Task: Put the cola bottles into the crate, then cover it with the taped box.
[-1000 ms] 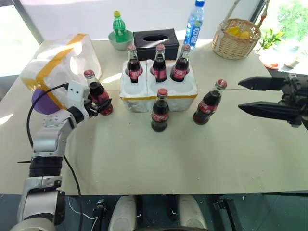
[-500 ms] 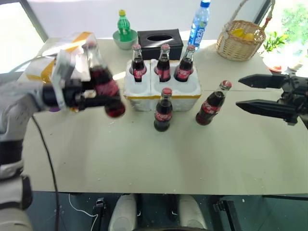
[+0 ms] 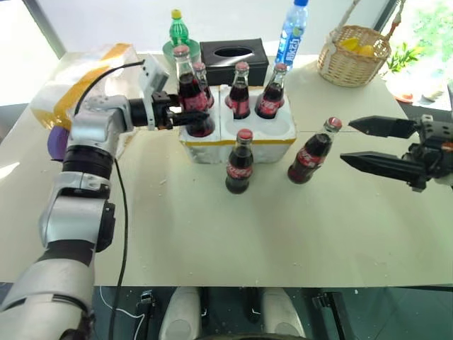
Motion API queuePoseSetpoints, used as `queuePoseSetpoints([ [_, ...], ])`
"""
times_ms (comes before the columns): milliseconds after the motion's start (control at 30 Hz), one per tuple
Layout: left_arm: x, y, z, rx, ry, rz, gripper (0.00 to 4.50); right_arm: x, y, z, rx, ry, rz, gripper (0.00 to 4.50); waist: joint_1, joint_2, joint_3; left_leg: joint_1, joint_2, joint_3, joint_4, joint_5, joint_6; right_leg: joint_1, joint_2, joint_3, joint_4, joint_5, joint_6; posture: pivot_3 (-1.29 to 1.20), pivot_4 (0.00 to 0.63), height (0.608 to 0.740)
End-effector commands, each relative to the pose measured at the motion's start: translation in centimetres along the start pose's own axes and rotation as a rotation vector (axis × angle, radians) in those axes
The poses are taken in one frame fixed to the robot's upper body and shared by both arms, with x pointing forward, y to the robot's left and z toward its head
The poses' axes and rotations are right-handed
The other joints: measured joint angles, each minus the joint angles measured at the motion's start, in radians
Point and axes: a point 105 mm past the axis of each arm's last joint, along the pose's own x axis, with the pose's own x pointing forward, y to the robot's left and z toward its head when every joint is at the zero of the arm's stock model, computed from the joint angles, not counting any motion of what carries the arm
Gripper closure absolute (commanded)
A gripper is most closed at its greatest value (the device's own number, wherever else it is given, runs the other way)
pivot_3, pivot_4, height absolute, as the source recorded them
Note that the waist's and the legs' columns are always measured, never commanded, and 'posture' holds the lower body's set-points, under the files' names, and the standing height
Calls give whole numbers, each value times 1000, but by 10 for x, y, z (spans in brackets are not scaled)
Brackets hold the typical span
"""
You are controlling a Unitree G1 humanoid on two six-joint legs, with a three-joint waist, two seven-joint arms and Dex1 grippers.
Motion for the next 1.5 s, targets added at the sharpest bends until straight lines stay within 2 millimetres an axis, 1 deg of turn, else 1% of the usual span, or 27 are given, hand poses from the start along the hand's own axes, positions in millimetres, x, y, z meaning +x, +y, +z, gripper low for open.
queuePoseSetpoints([
  [33,1,4,9,139,-8,42,1706,-3,4,10,-36,-44,-10,0,1,0,0,0,0,0,0,0,0,0,0,0,0,0,0,0,150,740],
  [167,1,5,-2,102,-4,48,1706,2,4,5,-42,-34,-19,0,-1,0,0,0,0,-2,0,-1,1,0,0,0,0,1,0,0,150,740],
  [233,0,3,-6,90,-1,38,645,5,2,4,-42,-36,-30,0,-4,0,0,0,1,-2,0,-1,2,0,0,0,1,1,0,0,150,740],
  [267,-1,2,-7,83,-1,35,265,7,1,4,-42,-40,-34,0,-6,0,0,1,1,-2,0,-1,2,0,0,0,1,1,0,0,150,740],
  [300,-2,2,-8,78,0,30,41,8,1,4,-42,-43,-37,0,-9,0,0,1,1,-2,0,-1,1,0,0,0,1,1,0,0,150,740],
  [367,-4,0,-8,79,-1,25,41,11,2,5,-44,-47,-36,0,-12,0,0,1,1,-2,1,-1,1,0,0,0,1,1,0,0,150,740],
  [433,-14,1,-3,66,-20,32,41,16,7,2,-57,-36,-27,0,-14,0,0,1,1,-2,1,0,1,1,0,0,1,1,0,0,150,740],
  [500,-27,-2,9,53,-50,15,41,21,11,0,-57,-28,-23,0,-16,0,0,1,1,-3,1,0,0,0,0,0,2,1,0,0,150,740],
  [567,-44,-11,24,35,-81,-29,41,25,15,-3,-36,-26,-16,0,-19,0,0,1,2,-3,1,0,0,0,0,1,2,1,0,0,150,740],
  [600,-56,-18,32,22,-89,-56,41,28,18,-6,-28,-23,-9,0,-21,0,0,1,2,-3,1,0,0,0,0,1,2,1,0,0,150,740],
  [633,-72,-27,40,10,-88,-95,41,33,23,-11,-15,-13,1,0,-22,0,0,1,3,-3,0,0,0,0,0,1,3,1,0,0,150,740],
  [700,-97,-48,48,-5,-58,-166,41,44,29,-21,8,4,11,0,-30,0,0,1,4,-3,0,0,0,0,0,1,3,1,0,0,150,740],
  [767,-116,-70,48,-27,-1,-228,41,56,33,-33,34,20,5,0,-38,0,0,2,4,-3,0,0,0,0,0,1,3,1,0,0,150,740],
  [833,-126,-88,42,-37,67,-258,41,68,34,-46,54,37,-10,0,-37,1,-1,2,3,-3,0,0,0,1,-1,1,3,0,0,0,150,740],
  [900,-128,-101,33,-30,116,-267,41,79,35,-58,64,58,-23,0,-31,1,-1,3,2,-3,0,0,0,2,-2,1,4,0,0,0,150,740],
  [967,-126,-109,25,-22,140,-264,41,91,35,-69,70,69,-39,0,-23,0,-1,3,1,-3,1,0,0,3,-3,1,3,0,-1,0,150,740],
  [1000,-123,-112,20,-25,141,-257,41,100,34,-75,77,65,-49,0,-20,0,-1,3,1,-3,1,0,0,3,-3,1,2,-1,-2,0,150,740],
  [1100,-118,-118,12,-31,138,-237,41,122,24,-88,96,67,-117,0,-17,0,-1,3,1,-3,1,0,0,3,-3,1,3,-1,-2,0,150,740],
  [1167,-117,-122,10,-31,139,-235,41,130,18,-96,97,80,-156,0,-16,0,-1,3,1,-3,1,1,-2,2,-2,1,4,0,-1,0,150,740],
  [1333,-117,-125,13,-41,125,-220,41,149,12,-97,128,44,-165,0,-18,0,-1,3,1,-3,1,1,-2,1,-2,1,6,0,-1,0,150,740],
  [1500,-117,-125,14,-40,117,-206,41,169,12,-87,186,-22,-156,0,-22,0,-1,3,1,-3,1,2,-3,0,0,1,8,0,-1,0,150,740],
])
